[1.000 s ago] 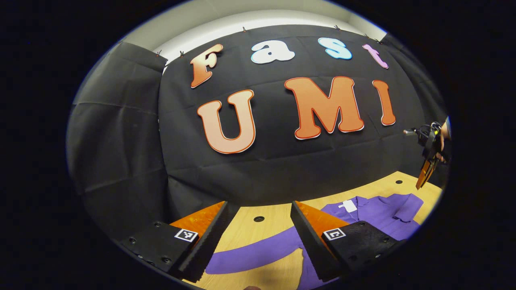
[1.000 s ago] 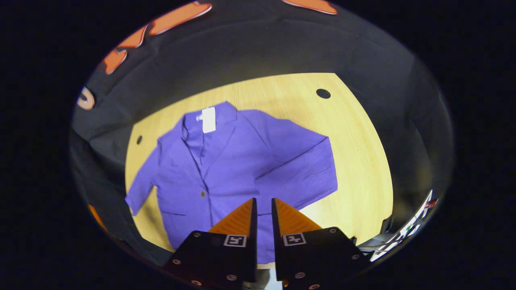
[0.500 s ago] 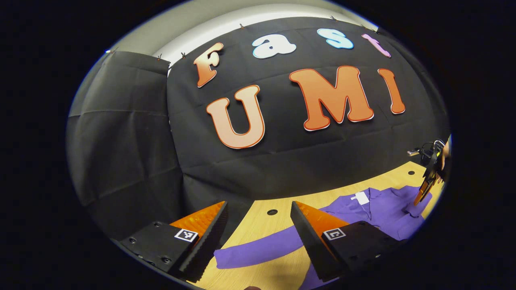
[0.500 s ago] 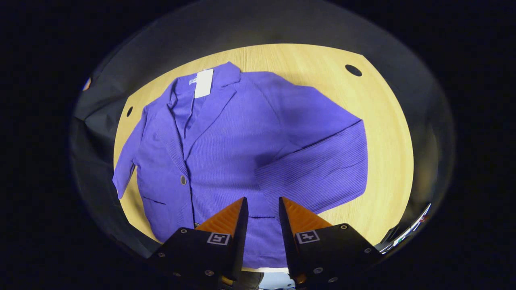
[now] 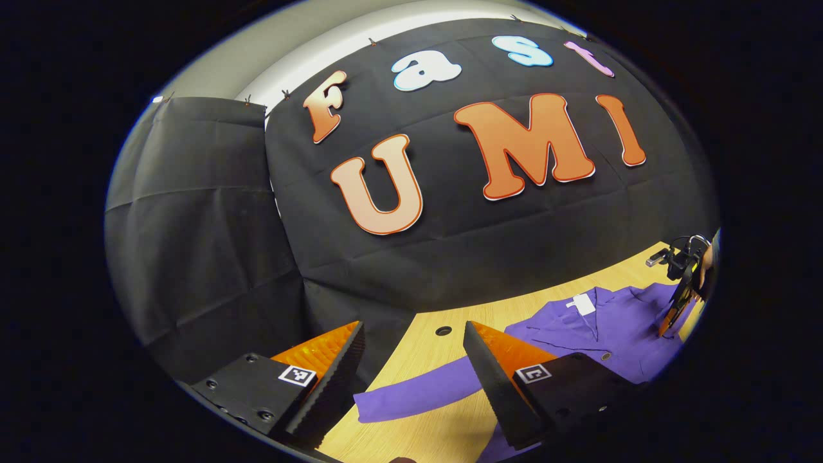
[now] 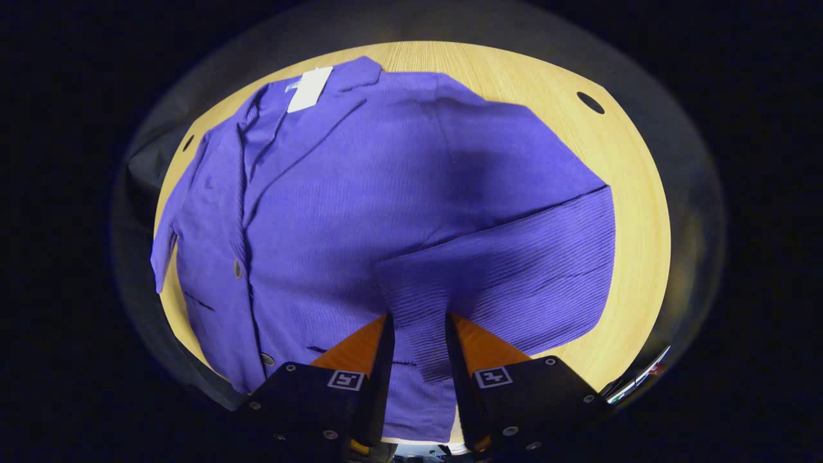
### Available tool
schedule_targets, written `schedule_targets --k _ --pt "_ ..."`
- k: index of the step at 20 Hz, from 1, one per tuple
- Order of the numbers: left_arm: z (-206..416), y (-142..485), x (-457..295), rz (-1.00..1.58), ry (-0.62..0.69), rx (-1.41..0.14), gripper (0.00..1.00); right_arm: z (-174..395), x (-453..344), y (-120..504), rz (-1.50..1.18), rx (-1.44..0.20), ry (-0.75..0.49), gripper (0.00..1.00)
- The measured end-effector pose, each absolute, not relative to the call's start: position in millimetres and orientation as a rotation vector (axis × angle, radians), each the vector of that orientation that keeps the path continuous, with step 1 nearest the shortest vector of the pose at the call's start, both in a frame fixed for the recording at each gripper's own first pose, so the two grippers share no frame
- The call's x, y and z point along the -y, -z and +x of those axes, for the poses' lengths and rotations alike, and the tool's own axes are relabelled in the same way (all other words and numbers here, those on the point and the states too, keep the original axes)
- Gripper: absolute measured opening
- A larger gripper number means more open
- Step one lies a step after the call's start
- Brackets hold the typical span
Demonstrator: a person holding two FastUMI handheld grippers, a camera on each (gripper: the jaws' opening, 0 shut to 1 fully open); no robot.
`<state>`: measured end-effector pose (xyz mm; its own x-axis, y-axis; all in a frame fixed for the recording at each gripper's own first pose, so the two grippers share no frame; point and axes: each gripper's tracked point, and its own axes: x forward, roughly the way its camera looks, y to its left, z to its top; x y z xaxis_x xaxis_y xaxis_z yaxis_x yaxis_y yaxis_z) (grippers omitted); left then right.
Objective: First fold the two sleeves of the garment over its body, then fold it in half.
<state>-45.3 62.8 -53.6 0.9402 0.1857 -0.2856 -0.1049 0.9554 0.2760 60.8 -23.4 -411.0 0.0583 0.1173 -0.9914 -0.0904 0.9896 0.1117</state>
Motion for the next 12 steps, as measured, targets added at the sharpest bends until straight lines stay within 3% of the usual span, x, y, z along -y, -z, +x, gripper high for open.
schedule_targets --k 1,2,3,4,5,7,12 --pt "-46.1 52.2 -60.7 0.264 -0.15 -0.315 0.96 65.4 25.6 409.7 0.022 -1.491 -0.149 0.42" --pt "-46.6 51.1 -59.4 0.266 -0.149 -0.316 0.96 70.3 24.2 408.6 0.045 -1.483 -0.147 0.46" --pt "-49.2 52.9 -57.7 0.266 -0.149 -0.315 0.96 71.4 26.1 407.6 0.069 -1.49 -0.141 0.29" --pt "-49.4 53.5 -56.6 0.262 -0.147 -0.314 0.96 73.3 29.9 408.4 0.095 -1.489 -0.122 0.22" --pt "-49.2 54.3 -56.8 0.26 -0.145 -0.316 0.96 74.0 31.4 407.1 0.134 -1.494 -0.105 0.07" --pt "-48.3 54.5 -57.5 0.253 -0.141 -0.312 0.96 75.0 29.7 397.2 0.177 -1.479 -0.127 0.03" --pt "-45.8 60.1 -64.9 0.226 -0.13 -0.313 0.96 92.7 24.3 358.0 0.32 -1.403 -0.127 0.03"
